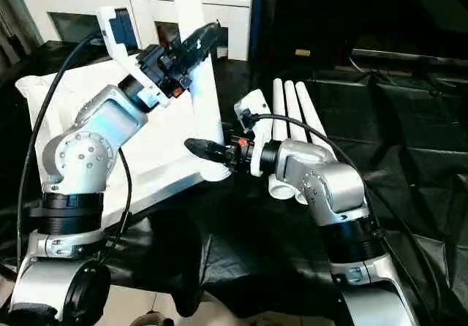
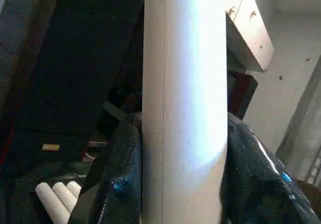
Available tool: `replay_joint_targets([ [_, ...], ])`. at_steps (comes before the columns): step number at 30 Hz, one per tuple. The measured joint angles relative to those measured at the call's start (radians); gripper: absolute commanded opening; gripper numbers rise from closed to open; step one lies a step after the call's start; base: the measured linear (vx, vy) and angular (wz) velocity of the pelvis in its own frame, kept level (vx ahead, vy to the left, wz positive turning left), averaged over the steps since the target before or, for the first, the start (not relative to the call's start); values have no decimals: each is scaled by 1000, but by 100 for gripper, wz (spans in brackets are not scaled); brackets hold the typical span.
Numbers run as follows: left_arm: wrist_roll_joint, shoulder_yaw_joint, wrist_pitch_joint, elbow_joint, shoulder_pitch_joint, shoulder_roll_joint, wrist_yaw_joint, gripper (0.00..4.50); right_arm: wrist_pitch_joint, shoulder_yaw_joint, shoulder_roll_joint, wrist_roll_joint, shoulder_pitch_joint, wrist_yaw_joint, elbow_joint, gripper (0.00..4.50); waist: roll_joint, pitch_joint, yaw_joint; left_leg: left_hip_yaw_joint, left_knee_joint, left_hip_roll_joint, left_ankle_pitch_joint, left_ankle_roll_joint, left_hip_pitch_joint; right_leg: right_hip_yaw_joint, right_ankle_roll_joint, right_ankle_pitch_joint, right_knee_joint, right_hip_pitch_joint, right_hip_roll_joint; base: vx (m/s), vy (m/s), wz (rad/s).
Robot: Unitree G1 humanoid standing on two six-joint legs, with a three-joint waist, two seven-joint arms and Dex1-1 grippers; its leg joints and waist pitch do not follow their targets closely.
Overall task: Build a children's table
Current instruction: Insert table leg to table base
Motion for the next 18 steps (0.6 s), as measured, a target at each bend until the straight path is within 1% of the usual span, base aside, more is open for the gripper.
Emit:
replay_joint_targets([
  [1,1,-7,2,4,0,2,-3,177,0,-1,-5,0,-1,1,0,290,0,0,1,0,0,0,0,0,0,0,0,0,0,0,0,0,0,0],
  [2,2,-19,5,9,0,4,-9,177,2,-1,-11,1,-3,10,-1,304,0,0,1,0,0,0,0,0,0,0,0,0,0,0,0,0,0,0],
  [4,2,-29,9,11,0,7,-24,177,18,-1,-34,6,-9,36,-1,313,0,0,0,0,0,0,0,0,0,0,0,0,0,0,0,0,0,0],
  [6,2,-37,17,15,-1,18,-47,177,61,-2,-81,33,-18,87,0,313,0,0,1,0,0,0,0,0,0,0,-1,0,0,0,0,0,0,0],
  [8,2,-36,25,18,-2,31,-61,177,87,-11,-106,46,-38,121,3,313,0,0,-1,0,0,0,0,0,0,0,-1,0,0,0,0,0,0,0],
  [10,2,-43,28,18,-4,29,-71,177,91,-16,-109,57,-45,133,4,313,0,0,-2,0,0,0,0,0,0,0,-1,0,0,0,0,0,0,0],
  [13,-1,-60,32,18,-9,29,-90,177,106,-5,-121,61,-53,157,23,313,0,0,-1,0,0,0,0,0,0,0,-1,0,0,0,0,0,0,0],
  [16,-6,-61,34,18,-12,30,-99,177,115,-1,-127,63,-54,169,29,313,0,0,0,0,0,0,0,0,0,0,-1,0,0,0,0,0,0,0],
  [18,-10,-66,43,12,-12,28,-108,177,137,-1,-125,72,-61,179,46,313,0,0,0,0,0,0,0,0,0,0,-1,0,0,0,0,0,0,0],
])
